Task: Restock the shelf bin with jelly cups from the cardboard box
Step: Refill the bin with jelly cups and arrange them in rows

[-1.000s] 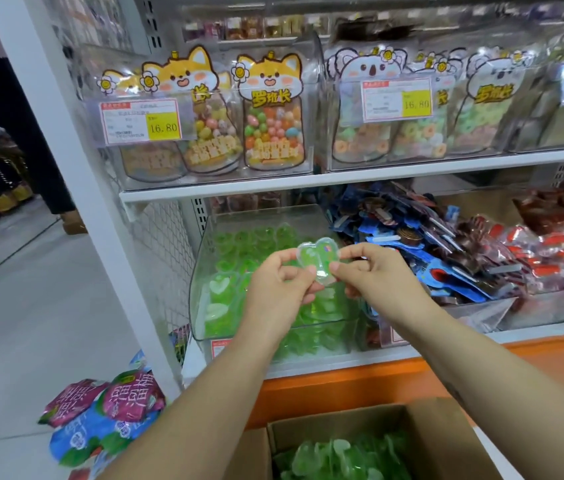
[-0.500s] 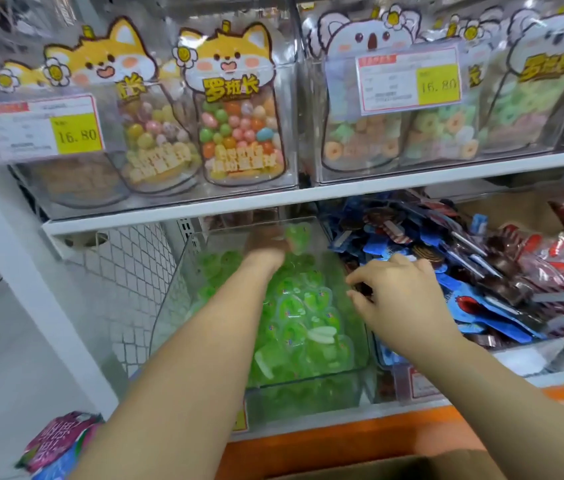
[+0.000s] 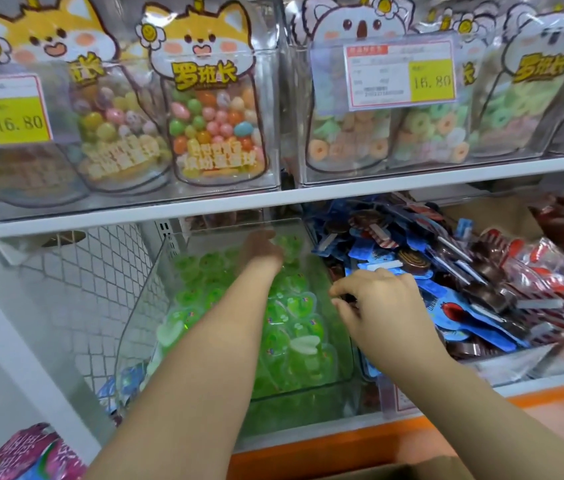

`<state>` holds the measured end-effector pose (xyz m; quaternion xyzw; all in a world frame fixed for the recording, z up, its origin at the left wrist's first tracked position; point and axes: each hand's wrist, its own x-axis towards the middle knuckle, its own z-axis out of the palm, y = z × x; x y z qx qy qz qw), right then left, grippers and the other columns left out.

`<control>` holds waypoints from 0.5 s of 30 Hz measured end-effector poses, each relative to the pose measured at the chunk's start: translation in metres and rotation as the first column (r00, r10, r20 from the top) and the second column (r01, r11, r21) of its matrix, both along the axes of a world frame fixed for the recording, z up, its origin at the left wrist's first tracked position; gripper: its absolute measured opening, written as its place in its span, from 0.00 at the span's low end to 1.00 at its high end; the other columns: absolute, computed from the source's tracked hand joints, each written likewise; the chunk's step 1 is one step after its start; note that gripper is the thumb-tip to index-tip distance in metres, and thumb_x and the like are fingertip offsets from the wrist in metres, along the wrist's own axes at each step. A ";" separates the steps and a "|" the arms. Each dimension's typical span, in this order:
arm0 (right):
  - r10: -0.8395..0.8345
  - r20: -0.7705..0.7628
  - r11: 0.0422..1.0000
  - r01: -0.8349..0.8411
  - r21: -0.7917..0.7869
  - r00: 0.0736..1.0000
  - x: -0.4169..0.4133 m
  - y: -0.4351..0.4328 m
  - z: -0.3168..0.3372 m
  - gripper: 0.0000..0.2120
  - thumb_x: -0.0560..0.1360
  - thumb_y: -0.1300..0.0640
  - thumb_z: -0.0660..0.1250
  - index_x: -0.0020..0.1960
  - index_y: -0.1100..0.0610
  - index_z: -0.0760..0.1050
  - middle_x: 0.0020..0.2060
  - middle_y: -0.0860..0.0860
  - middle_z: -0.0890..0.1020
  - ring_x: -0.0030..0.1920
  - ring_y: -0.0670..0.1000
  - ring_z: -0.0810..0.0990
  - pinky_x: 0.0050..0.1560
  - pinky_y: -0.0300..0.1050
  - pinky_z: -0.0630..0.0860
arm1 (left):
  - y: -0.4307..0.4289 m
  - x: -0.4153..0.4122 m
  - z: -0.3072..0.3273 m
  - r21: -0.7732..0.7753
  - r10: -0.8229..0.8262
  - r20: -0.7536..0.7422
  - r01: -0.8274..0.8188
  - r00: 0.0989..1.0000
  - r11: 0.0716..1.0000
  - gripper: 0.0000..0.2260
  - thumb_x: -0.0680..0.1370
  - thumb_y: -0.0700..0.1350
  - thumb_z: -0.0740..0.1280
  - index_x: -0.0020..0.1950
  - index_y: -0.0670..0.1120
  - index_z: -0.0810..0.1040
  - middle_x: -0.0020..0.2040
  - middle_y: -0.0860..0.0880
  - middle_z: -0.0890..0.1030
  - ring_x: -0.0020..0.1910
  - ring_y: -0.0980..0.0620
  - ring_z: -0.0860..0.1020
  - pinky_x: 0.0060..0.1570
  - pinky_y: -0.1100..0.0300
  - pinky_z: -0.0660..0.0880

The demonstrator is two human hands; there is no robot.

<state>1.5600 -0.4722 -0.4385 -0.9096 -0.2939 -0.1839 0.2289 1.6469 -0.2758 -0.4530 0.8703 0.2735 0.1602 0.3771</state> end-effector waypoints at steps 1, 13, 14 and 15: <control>0.003 0.000 1.000 -0.003 0.008 1.000 0.000 0.000 0.000 0.05 0.75 0.56 0.68 0.48 0.52 0.82 0.45 0.48 0.83 0.49 0.56 0.77 0.46 0.47 0.58 | 0.000 0.001 -0.001 0.026 0.005 -0.007 -0.004 1.000 1.000 0.19 0.77 0.42 0.66 0.68 0.49 0.73 0.69 0.48 0.73 0.65 0.47 0.73 0.61 0.60 0.68; 0.003 0.009 1.000 -0.003 0.001 1.000 0.001 0.000 -0.001 0.04 0.74 0.56 0.68 0.47 0.52 0.82 0.44 0.48 0.83 0.49 0.56 0.77 0.47 0.47 0.57 | 0.011 -0.005 -0.004 0.507 -0.058 -0.122 0.112 0.991 0.855 0.18 0.78 0.49 0.64 0.68 0.57 0.71 0.68 0.48 0.72 0.63 0.45 0.74 0.58 0.54 0.71; 0.001 0.003 1.000 -0.001 0.001 1.000 0.001 0.000 -0.001 0.05 0.75 0.56 0.67 0.47 0.52 0.81 0.45 0.48 0.83 0.50 0.55 0.77 0.47 0.46 0.57 | 0.012 -0.004 -0.006 0.534 -0.083 -0.114 0.132 0.990 0.835 0.18 0.79 0.47 0.63 0.68 0.58 0.71 0.69 0.48 0.71 0.63 0.44 0.74 0.57 0.53 0.71; 0.002 -0.001 1.000 -0.002 0.004 1.000 0.001 0.000 -0.001 0.05 0.75 0.56 0.67 0.47 0.52 0.81 0.45 0.47 0.83 0.50 0.55 0.77 0.47 0.46 0.57 | 0.012 -0.002 -0.007 0.543 -0.116 -0.104 0.154 0.988 0.825 0.18 0.79 0.46 0.62 0.68 0.58 0.71 0.69 0.48 0.71 0.63 0.44 0.74 0.56 0.53 0.71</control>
